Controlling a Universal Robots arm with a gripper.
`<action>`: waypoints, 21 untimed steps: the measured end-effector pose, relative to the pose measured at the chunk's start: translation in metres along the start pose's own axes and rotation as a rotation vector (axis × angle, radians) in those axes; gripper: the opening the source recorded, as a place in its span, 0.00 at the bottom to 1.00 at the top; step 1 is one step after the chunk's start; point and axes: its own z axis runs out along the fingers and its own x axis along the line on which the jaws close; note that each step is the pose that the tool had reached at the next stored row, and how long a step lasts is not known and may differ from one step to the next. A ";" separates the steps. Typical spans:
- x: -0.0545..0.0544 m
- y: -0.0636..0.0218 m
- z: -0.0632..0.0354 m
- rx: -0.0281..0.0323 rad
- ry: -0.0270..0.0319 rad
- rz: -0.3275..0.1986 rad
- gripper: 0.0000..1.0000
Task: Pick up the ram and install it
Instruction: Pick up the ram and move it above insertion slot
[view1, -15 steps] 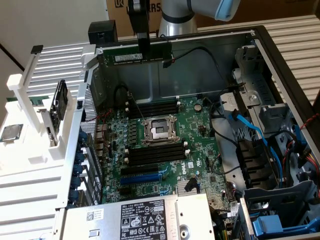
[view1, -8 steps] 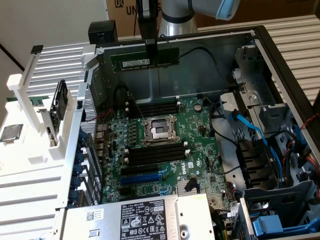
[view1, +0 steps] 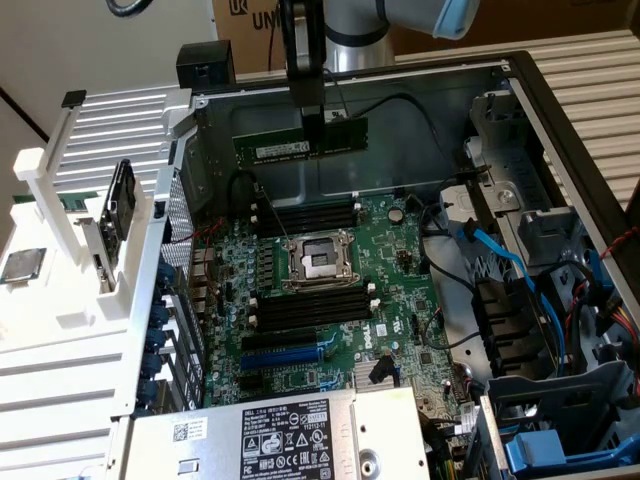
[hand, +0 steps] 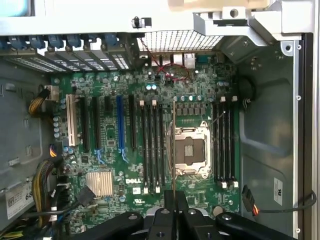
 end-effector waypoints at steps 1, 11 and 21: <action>0.000 -0.0005 0.0022 -0.0013 0.0000 0.001 0.12; 0.001 -0.0014 0.0117 -0.0220 0.0016 0.006 0.12; 0.001 -0.0009 0.0249 -0.0222 0.0018 0.010 0.12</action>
